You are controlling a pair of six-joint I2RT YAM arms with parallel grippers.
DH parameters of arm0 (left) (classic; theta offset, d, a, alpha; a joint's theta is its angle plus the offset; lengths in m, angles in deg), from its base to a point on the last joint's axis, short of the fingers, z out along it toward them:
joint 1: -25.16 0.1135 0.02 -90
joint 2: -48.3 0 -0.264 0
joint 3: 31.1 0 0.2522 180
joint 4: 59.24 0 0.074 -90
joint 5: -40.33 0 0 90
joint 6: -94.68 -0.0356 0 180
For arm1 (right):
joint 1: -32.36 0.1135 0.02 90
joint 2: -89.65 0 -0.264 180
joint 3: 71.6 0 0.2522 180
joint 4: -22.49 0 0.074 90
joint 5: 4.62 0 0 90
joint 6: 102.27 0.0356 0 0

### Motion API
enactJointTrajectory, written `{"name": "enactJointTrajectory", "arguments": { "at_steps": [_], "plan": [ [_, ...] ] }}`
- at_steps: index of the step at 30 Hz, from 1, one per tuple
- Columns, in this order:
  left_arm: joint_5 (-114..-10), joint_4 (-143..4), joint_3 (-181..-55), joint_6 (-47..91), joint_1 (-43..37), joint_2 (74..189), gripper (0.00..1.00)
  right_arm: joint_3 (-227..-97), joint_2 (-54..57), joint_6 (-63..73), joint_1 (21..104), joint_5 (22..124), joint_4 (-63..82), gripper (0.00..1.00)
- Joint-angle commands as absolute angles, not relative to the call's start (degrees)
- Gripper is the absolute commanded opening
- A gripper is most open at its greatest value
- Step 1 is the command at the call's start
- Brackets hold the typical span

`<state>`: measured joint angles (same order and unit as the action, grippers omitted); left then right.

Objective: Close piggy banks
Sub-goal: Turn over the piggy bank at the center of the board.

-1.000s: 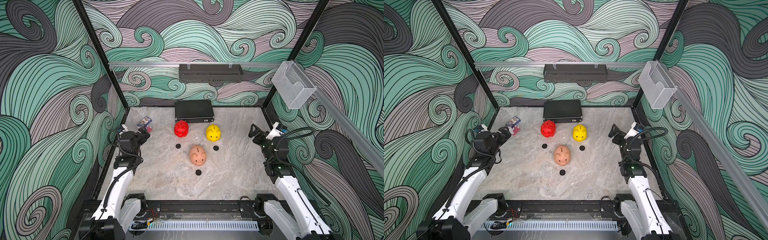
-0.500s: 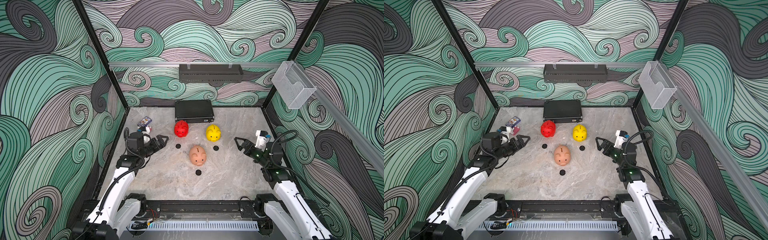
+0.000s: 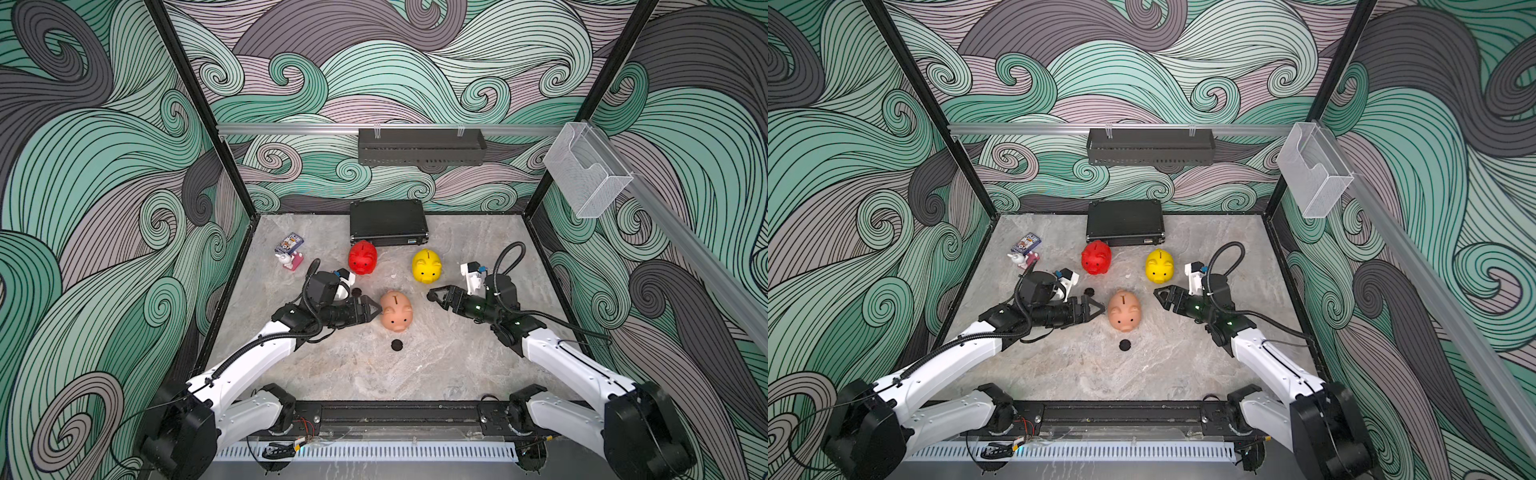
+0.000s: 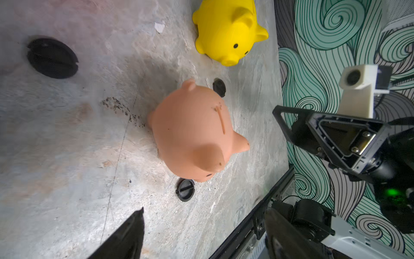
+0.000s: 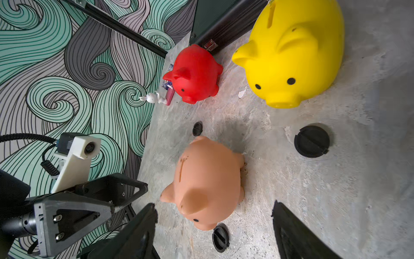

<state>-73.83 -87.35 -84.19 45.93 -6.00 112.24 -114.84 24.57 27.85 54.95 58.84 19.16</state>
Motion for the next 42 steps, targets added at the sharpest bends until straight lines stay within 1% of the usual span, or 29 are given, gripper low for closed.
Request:
{"name": "enactJointTrajectory", "arguments": {
  "at_steps": [1, 4, 10, 12, 17, 24, 25, 32, 42],
  "plan": [
    [-71.7, -85.2, -87.3, 45.7, -8.2, 115.2, 0.82, -117.1, 22.0, 28.1, 57.1, 60.4, 23.0, 0.81],
    [-71.5, -83.4, -87.9, 46.0, -9.6, 118.9, 0.79, -117.2, 19.5, 28.2, 58.3, 60.1, 25.1, 0.79],
    [-71.1, -83.6, -91.6, 44.2, -12.6, 124.5, 0.73, -117.0, 16.9, 27.4, 60.2, 61.0, 26.9, 0.78],
    [-70.4, -84.4, -92.1, 43.7, -12.6, 125.3, 0.71, -116.7, 15.9, 27.4, 60.5, 60.9, 28.5, 0.78],
    [-69.2, -84.6, -93.2, 43.5, -12.6, 127.6, 0.68, -117.0, 13.3, 27.5, 61.4, 60.5, 30.5, 0.76],
    [-69.1, -84.5, -95.1, 43.3, -12.6, 129.4, 0.6, -117.3, 11.4, 27.0, 62.7, 60.6, 31.3, 0.73],
    [-69.1, -84.8, -95.2, 43.3, -12.6, 131.3, 0.58, -117.3, 11.2, 27.0, 62.7, 60.5, 31.4, 0.73],
    [-68.6, -85.0, -94.8, 43.1, -12.6, 132.4, 0.55, -117.8, 9.4, 26.8, 63.4, 60.4, 32.1, 0.73],
    [-67.9, -84.6, -94.1, 43.6, -12.5, 133.3, 0.46, -118.6, 6.5, 27.3, 64.3, 59.3, 32.7, 0.72]
  ]
}}
